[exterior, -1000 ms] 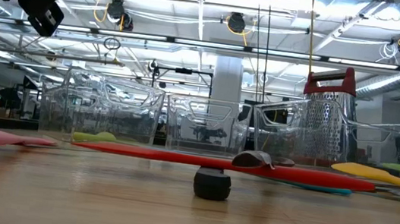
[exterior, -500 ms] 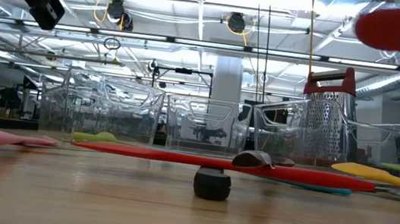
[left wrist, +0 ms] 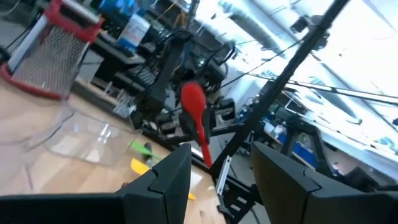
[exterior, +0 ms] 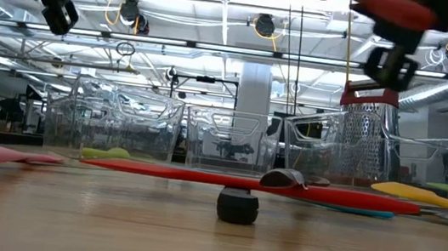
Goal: Pick & Place Kitchen Items
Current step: Put the right red serving spoon into the left bin
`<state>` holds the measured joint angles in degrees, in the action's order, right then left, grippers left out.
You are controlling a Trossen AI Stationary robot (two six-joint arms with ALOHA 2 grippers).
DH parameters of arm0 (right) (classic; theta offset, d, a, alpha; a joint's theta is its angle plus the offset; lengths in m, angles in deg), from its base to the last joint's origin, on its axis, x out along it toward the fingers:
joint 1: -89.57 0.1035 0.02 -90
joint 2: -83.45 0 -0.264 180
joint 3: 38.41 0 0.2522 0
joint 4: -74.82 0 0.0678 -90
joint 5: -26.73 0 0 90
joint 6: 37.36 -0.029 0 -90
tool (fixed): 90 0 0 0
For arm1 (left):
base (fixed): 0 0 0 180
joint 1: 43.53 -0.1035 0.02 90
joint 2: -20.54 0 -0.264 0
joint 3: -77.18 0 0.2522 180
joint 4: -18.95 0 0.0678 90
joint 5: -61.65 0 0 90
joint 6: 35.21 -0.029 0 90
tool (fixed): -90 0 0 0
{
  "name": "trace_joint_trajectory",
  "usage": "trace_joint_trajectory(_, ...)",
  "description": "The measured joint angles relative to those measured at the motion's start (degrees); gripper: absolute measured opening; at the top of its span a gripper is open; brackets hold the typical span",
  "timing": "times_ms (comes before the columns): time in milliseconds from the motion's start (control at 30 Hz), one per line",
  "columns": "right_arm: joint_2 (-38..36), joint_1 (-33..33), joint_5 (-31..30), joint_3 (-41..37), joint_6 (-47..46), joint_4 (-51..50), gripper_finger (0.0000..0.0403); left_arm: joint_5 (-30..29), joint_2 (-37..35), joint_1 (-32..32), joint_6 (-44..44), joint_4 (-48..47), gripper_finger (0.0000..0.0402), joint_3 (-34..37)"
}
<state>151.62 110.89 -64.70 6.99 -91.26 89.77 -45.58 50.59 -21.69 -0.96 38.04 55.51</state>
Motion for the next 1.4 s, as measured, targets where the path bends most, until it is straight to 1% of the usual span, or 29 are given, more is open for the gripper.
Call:
trace_joint_trajectory(167, 3.3, -4.6, 1.8, 0.0, 3.4, 8.2, 0.0038, -3.2, 8.5, 0.0, 6.8, 6.7, 0.0173, 0.0)
trace_joint_trajectory(233, 4.6, -6.0, 3.0, 0.0, 4.0, 11.3, 0.0038, -4.2, 11.7, 0.0, 8.5, 10.5, 0.0173, -0.1)
trace_joint_trajectory(300, 6.0, -7.2, 4.0, 0.7, 4.3, 12.8, 0.0038, -4.4, 14.6, 0.0, 9.5, 11.8, 0.0173, -1.4)
trace_joint_trajectory(467, 9.9, -10.4, 9.0, 5.8, 7.0, 13.1, 0.0038, -4.7, 22.0, 0.0, 9.5, 12.0, 0.0173, -7.9)
trace_joint_trajectory(600, 12.7, -13.6, 15.2, 11.1, 12.7, 13.1, 0.0038, -7.1, 28.2, 0.0, 7.3, 11.9, 0.0173, -14.6)
trace_joint_trajectory(733, 14.9, -16.2, 17.9, 15.2, 15.7, 13.1, 0.0038, -9.0, 33.9, -0.1, 5.7, 11.7, 0.0173, -21.0)
trace_joint_trajectory(867, 16.3, -18.0, 19.3, 17.5, 14.7, 13.1, 0.0038, -14.0, 38.7, -0.1, 4.8, 10.5, 0.0173, -26.6)
trace_joint_trajectory(933, 16.4, -18.8, 20.0, 17.6, 14.7, 12.7, 0.0038, -15.4, 40.7, -0.5, 4.8, 8.7, 0.0172, -29.0)
trace_joint_trajectory(1067, 16.5, -20.0, 19.9, 17.6, 14.2, 10.6, 0.0038, -15.8, 44.3, -1.5, 5.5, 5.6, 0.0173, -33.1)
trace_joint_trajectory(1200, 16.4, -20.6, 19.6, 17.6, 14.5, 10.0, 0.0038, -15.7, 47.5, -2.9, 6.5, 4.5, 0.0172, -36.3)
trace_joint_trajectory(1400, 16.4, -20.6, 17.7, 17.6, 14.5, 8.1, 0.0038, -13.8, 50.0, -5.2, 10.8, 1.4, 0.0172, -38.8)
